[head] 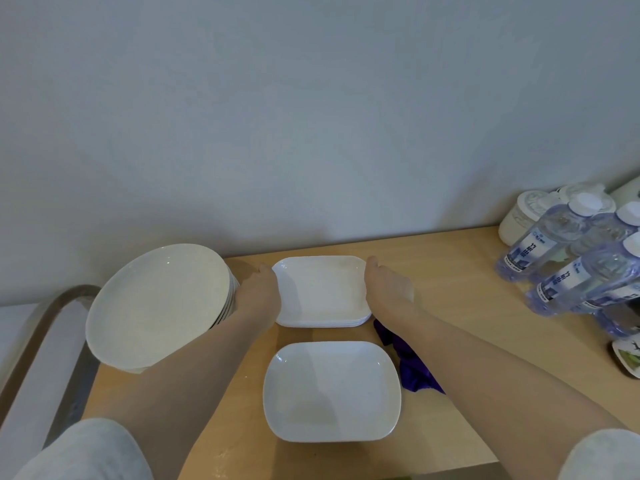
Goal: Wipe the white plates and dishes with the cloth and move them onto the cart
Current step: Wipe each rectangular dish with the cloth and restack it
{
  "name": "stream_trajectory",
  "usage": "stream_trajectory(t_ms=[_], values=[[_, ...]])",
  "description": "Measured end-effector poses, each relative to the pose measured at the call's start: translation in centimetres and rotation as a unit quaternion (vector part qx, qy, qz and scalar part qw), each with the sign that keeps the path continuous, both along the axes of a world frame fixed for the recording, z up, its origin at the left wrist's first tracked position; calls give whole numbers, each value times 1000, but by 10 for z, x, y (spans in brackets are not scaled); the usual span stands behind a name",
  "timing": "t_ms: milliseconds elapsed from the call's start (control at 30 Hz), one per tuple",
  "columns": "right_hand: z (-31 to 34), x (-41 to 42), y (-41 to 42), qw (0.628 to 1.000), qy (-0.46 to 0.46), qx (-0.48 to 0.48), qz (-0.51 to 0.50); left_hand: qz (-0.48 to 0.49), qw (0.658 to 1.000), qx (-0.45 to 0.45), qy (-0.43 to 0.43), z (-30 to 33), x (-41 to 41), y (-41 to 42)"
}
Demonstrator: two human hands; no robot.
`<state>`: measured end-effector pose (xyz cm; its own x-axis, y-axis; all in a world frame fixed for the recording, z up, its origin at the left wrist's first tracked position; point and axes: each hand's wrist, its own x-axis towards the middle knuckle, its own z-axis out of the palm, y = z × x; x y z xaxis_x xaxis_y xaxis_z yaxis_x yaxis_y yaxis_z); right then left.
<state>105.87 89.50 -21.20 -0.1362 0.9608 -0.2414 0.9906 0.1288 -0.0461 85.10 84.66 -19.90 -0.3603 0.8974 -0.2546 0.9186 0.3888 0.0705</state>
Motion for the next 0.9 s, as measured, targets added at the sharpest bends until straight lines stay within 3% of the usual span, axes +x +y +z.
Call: stream_trajectory(t_ms=[300,900], values=[[1,2,-8,998,-40,23,31,40,998,6,-49,9,0,-2],[6,0,-15,998,45,0,-43,47,997,-3,-69,5,-2,-3]])
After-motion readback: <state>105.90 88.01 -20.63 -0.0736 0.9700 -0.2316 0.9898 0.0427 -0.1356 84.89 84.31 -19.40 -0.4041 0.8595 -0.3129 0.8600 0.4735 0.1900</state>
